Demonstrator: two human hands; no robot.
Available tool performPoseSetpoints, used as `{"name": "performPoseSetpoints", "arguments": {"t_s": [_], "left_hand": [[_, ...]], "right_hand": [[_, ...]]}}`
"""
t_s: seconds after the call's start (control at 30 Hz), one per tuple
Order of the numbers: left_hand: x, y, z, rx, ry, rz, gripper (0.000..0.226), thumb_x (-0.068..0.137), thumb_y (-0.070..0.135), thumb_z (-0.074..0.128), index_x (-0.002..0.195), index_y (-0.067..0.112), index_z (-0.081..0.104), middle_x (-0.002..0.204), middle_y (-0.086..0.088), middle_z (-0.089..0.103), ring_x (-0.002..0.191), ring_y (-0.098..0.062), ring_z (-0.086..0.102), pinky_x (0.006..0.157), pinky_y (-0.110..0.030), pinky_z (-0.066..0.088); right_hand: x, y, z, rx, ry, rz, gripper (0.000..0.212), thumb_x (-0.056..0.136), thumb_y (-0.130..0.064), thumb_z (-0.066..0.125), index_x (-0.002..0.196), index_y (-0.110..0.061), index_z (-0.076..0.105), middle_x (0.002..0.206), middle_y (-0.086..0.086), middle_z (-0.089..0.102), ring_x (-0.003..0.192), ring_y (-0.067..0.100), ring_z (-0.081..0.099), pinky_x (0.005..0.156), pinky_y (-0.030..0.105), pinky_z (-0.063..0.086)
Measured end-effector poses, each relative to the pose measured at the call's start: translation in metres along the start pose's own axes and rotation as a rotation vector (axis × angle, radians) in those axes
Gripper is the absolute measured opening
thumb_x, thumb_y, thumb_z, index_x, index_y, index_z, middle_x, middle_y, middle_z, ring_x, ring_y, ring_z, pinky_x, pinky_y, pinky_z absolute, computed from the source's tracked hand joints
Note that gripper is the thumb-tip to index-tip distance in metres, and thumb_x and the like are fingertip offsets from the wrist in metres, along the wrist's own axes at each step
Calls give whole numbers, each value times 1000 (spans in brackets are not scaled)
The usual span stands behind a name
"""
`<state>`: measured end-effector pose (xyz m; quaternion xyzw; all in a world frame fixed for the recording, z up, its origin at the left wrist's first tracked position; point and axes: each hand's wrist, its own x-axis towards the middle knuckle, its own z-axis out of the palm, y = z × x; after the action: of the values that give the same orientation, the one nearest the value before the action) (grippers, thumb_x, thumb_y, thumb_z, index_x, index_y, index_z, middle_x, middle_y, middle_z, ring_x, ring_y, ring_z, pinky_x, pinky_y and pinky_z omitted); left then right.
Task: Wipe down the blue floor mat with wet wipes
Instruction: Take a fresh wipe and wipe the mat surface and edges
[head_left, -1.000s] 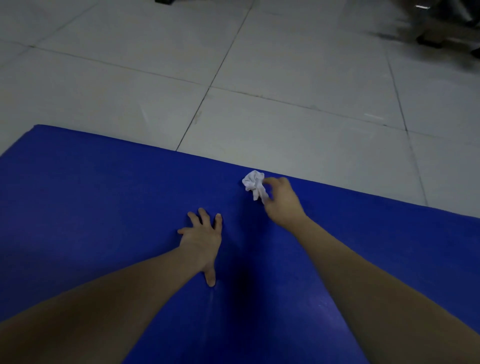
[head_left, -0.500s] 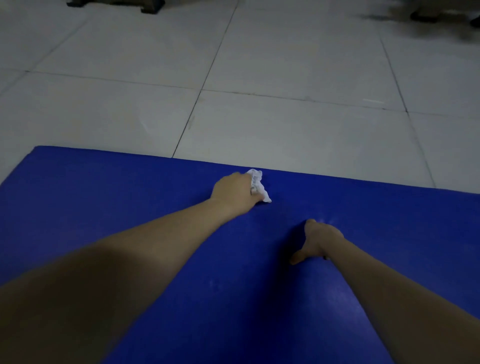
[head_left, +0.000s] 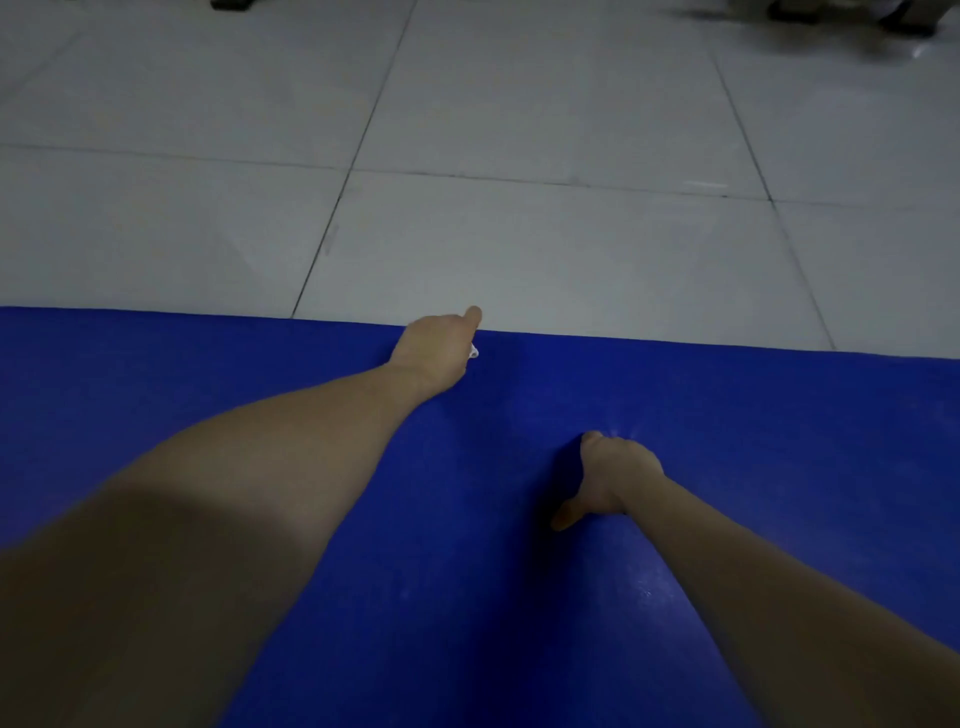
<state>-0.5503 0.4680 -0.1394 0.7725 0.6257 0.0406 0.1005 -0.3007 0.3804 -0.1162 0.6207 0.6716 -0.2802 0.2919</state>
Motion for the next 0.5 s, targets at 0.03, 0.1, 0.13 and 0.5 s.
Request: {"name": "performPoseSetpoints", "arguments": {"t_s": [0.03, 0.1, 0.13, 0.5], "left_hand": [[4, -2, 0, 81, 12, 38, 14, 100, 11, 54, 95, 16, 42, 96, -2, 69, 76, -21, 60, 57, -34, 42], [9, -2, 1, 186, 26, 91, 6, 102, 15, 52, 98, 13, 49, 93, -5, 63, 74, -21, 55, 58, -35, 39], [10, -2, 4, 212, 29, 90, 3, 102, 13, 52, 100, 11, 53, 93, -7, 60, 74, -21, 52, 58, -35, 38], [-34, -96, 0, 272, 76, -322, 11, 103, 18, 50, 109, 8, 49, 78, -4, 56, 60, -19, 50, 43, -31, 29]], "right_hand": [[0, 1, 0, 5, 11, 0, 118, 53, -71, 87, 141, -11, 36, 129, 6, 56, 113, 29, 58, 88, 41, 54], [0, 3, 0, 9, 34, -4, 116, 52, -72, 87, 138, -12, 37, 125, 4, 57, 109, 27, 58, 83, 39, 52], [0, 4, 0, 14, 47, -8, 114, 51, -73, 86, 136, -13, 39, 122, 3, 57, 106, 26, 58, 80, 38, 51], [2, 13, 14, 13, 144, -59, 112, 47, -82, 80, 128, -16, 39, 117, 1, 55, 96, 20, 53, 74, 34, 51]]}}
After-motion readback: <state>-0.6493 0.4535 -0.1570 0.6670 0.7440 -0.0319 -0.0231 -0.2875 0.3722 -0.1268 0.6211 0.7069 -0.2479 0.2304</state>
